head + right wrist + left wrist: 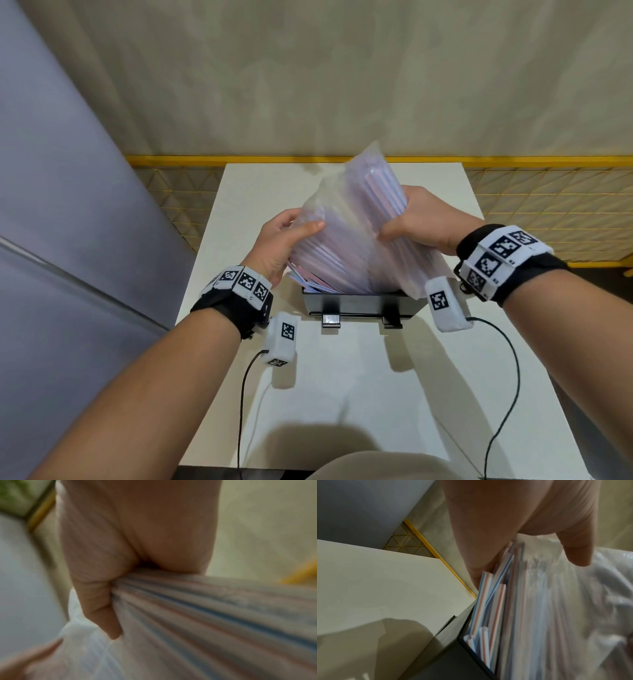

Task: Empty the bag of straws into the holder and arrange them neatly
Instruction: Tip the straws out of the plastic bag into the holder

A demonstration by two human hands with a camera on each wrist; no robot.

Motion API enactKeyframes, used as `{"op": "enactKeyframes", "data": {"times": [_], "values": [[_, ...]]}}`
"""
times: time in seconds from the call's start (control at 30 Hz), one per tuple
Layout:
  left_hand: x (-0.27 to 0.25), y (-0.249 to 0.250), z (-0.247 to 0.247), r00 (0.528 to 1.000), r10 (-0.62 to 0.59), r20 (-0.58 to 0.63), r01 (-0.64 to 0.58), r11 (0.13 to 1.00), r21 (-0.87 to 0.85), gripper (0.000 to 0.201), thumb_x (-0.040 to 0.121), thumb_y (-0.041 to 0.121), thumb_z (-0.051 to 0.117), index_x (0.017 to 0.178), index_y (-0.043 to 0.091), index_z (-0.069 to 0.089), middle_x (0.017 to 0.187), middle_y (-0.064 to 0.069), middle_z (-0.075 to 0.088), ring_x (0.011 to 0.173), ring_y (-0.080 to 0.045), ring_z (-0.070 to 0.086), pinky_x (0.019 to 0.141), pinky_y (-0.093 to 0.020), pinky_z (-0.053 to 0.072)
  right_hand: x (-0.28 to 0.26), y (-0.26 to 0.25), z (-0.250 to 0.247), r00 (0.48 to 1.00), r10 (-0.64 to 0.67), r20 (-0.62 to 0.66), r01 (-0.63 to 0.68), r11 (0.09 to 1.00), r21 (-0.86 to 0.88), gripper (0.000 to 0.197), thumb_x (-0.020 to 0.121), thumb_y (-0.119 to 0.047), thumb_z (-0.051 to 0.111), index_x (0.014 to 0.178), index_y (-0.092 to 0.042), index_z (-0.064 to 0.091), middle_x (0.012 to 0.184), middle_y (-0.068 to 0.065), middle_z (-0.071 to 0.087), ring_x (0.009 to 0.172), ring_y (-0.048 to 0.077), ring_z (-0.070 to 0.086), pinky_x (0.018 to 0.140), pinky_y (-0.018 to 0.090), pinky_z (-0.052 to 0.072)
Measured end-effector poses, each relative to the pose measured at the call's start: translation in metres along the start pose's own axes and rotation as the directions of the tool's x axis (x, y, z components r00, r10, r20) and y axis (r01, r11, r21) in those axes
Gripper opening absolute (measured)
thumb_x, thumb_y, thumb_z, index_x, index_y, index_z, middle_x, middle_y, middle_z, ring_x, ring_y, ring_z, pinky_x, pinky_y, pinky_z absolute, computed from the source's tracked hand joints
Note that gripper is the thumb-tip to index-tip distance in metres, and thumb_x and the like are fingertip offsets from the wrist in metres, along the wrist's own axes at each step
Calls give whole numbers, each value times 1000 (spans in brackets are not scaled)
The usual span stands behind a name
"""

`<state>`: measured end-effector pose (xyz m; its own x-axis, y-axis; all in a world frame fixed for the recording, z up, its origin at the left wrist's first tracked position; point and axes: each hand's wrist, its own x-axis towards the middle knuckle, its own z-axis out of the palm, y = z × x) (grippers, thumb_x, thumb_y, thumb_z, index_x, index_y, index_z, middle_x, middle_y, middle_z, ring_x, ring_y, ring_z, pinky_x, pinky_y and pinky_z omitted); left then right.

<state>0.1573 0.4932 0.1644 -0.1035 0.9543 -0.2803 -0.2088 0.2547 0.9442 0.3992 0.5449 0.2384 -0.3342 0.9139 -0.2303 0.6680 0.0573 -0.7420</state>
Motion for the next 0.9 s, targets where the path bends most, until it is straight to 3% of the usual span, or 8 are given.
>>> {"op": "enactKeyframes", "data": {"times": [0.1,0.27,0.37,0.43,0.53,0.63,0.7,0.9], "values": [[0,-2,-2,1000,-4,-7,4,1000,12,39,78,19,87,115,15,75,109,-5,76,97,-19,72,79,-31,55,-4,-3,1,999,-45,-12,42,976,-215,28,72,-9,79,92,-15,60,82,2,62,75,25,61,60,29,46],[-2,-4,-9,999,-28,17,28,999,-25,52,75,18,88,124,10,70,117,-11,76,99,-23,73,71,-28,57,-5,-4,-4,996,-34,-82,44,992,121,31,73,1,81,87,-15,58,80,2,57,71,17,56,65,30,48],[-2,-6,-13,996,-81,27,82,996,-36,64,67,17,90,127,13,68,119,-11,75,96,-23,74,75,-32,59,-4,-1,-6,998,-53,-23,47,980,-191,30,71,-9,81,94,-13,61,81,2,60,71,20,58,60,29,45],[-1,-9,-14,993,-105,48,106,994,-5,67,64,12,91,127,15,67,119,-12,74,97,-25,74,77,-35,58,-3,4,-7,999,-53,0,51,966,-254,31,72,-13,80,96,-14,61,82,1,60,71,18,57,59,28,43],[-1,-13,-10,996,-52,77,46,995,84,44,74,6,89,114,16,73,109,-8,78,97,-25,73,82,-35,57,-2,6,-3,998,-59,-8,56,972,-227,30,73,-15,81,96,-18,61,83,-1,59,75,19,58,62,29,44],[-2,-12,-4,998,30,48,-40,977,211,14,84,14,83,92,15,71,80,3,71,67,-13,62,56,-21,50,0,8,3,998,-59,8,59,961,-271,31,73,-18,81,97,-21,61,84,-3,60,77,18,58,62,28,44],[-3,-8,-1,998,59,29,-64,969,237,14,87,20,82,82,20,68,72,2,63,55,-11,52,45,-20,42,2,8,5,998,-60,-9,56,963,-263,32,74,-19,82,97,-21,60,84,-3,59,77,17,58,60,27,42],[-3,-2,1,996,86,-12,-83,981,174,24,80,12,86,100,19,73,88,2,70,62,-15,60,48,-23,47,0,13,2,999,47,9,-43,963,-266,30,73,-19,83,95,-16,63,86,2,63,79,23,61,63,29,46]]}}
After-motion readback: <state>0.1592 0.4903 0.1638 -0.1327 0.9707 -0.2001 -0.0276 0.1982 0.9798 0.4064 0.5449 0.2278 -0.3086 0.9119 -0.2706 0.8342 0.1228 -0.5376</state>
